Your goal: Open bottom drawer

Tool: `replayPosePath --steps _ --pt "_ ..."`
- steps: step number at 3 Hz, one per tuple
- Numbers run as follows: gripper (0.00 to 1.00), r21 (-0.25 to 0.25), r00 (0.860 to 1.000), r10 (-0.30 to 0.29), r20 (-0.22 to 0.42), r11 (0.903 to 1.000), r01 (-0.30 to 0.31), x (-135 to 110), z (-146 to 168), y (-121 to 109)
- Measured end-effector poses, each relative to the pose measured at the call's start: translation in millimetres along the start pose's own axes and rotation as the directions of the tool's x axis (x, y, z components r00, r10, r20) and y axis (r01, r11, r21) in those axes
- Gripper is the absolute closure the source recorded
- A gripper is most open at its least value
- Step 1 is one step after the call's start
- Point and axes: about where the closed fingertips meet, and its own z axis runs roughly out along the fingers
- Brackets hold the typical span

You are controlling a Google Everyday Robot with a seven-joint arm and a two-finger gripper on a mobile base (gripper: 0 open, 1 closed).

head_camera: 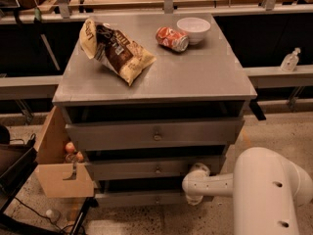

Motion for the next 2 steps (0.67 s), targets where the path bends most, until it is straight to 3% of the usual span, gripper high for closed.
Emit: replayPosePath --steps 2 --pt "0.36 0.000 1.000 0.000 0.000 1.0000 0.000 0.0 -0.3 0.1"
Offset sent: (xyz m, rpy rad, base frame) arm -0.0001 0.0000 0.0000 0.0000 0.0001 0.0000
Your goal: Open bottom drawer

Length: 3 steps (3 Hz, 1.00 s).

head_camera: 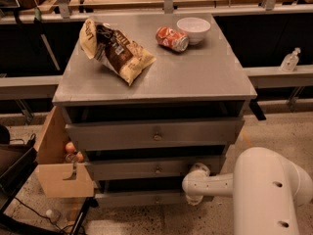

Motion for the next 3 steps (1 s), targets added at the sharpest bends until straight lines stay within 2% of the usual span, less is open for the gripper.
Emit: replayPosePath --steps 1,2,3 --pt "0.13 0.000 1.000 0.000 0.000 1.0000 0.000 0.0 -0.2 0.0" --pt "0.00 -0.003 1.000 0.000 0.000 1.0000 0.000 0.2 1.2 1.6" --pt "0.00 -0.003 1.000 0.000 0.000 1.0000 0.000 0.2 1.2 1.7"
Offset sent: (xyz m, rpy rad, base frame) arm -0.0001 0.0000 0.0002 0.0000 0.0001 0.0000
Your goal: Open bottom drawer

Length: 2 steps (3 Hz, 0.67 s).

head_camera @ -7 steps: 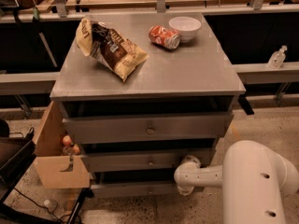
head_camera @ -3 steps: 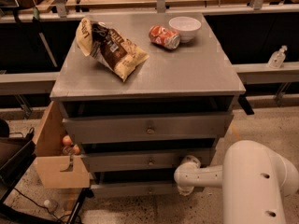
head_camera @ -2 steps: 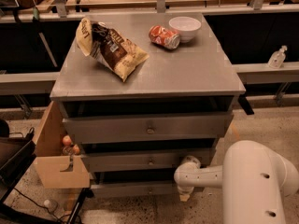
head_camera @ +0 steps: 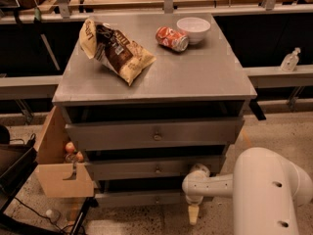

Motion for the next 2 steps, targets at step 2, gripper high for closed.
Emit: replayPosePath --steps 2 --pt "0.00 0.099 0.999 -0.026 0.019 0.9948 0.024 -17.2 -36.5 30.6"
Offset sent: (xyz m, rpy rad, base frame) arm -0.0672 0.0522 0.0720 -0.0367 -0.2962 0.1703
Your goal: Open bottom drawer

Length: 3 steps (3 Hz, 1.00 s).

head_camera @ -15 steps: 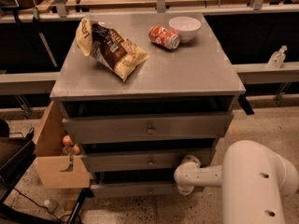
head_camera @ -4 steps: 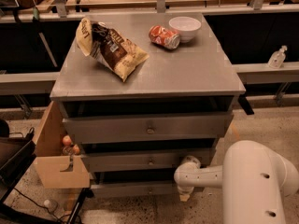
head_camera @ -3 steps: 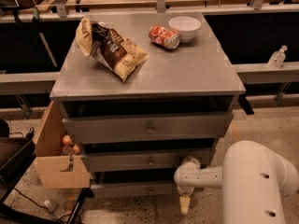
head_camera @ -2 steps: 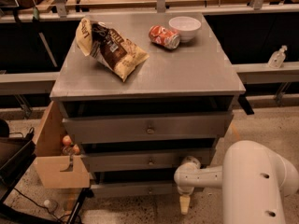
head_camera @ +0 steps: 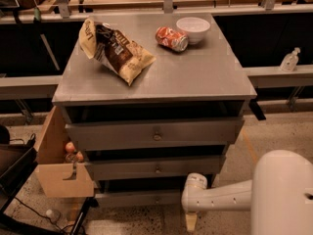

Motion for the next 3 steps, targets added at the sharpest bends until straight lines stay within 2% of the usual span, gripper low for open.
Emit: replayPosePath --steps 1,2,3 --pt "0.00 0.039 0.999 -0.027 0.038 0.9989 0.025 -16.9 -11.8 42.3" --pt "0.00 0.132 0.990 -0.131 0.047 0.9835 0.124 -20.1 -10.3 45.6" --pt "0.00 0.273 0.968 -0.250 0.002 0.9316 0.240 -15.3 -14.0 18.3"
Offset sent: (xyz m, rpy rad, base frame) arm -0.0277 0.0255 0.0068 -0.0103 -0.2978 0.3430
